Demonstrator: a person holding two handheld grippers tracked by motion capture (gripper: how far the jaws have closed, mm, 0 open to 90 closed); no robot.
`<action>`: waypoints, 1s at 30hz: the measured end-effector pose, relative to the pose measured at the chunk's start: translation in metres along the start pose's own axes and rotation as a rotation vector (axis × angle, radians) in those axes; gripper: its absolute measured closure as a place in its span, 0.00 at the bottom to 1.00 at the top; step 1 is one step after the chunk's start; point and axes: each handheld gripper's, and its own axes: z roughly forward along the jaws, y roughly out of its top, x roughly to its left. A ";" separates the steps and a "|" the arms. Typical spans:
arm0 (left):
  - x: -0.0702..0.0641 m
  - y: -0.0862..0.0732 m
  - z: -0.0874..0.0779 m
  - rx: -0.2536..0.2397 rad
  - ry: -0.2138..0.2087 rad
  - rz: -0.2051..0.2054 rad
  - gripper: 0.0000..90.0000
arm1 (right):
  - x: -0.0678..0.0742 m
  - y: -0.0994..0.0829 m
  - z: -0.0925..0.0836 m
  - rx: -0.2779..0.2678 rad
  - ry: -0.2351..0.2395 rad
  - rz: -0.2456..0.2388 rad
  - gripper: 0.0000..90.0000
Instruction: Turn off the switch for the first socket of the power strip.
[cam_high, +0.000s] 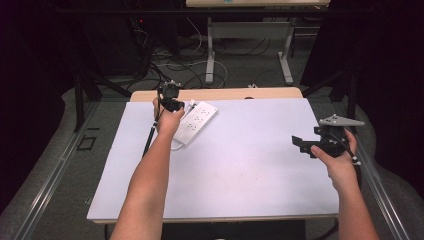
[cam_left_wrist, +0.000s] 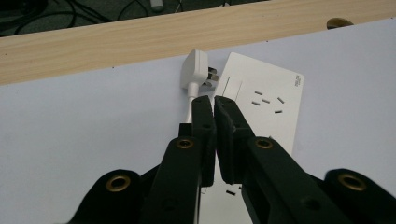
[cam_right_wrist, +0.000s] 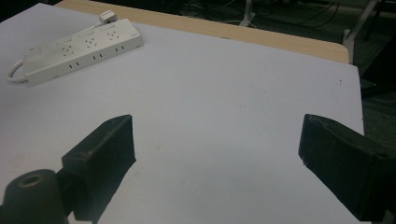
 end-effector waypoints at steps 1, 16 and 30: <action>0.000 0.000 0.001 -0.003 -0.006 -0.003 0.98 | 0.000 0.000 0.000 0.001 0.001 0.000 0.11; 0.000 -0.009 0.018 0.041 -0.012 -0.006 1.00 | 0.001 -0.001 0.003 0.001 0.005 0.004 0.11; 0.001 -0.017 0.032 0.078 -0.031 0.004 1.00 | 0.002 -0.001 0.006 0.003 0.007 -0.006 0.11</action>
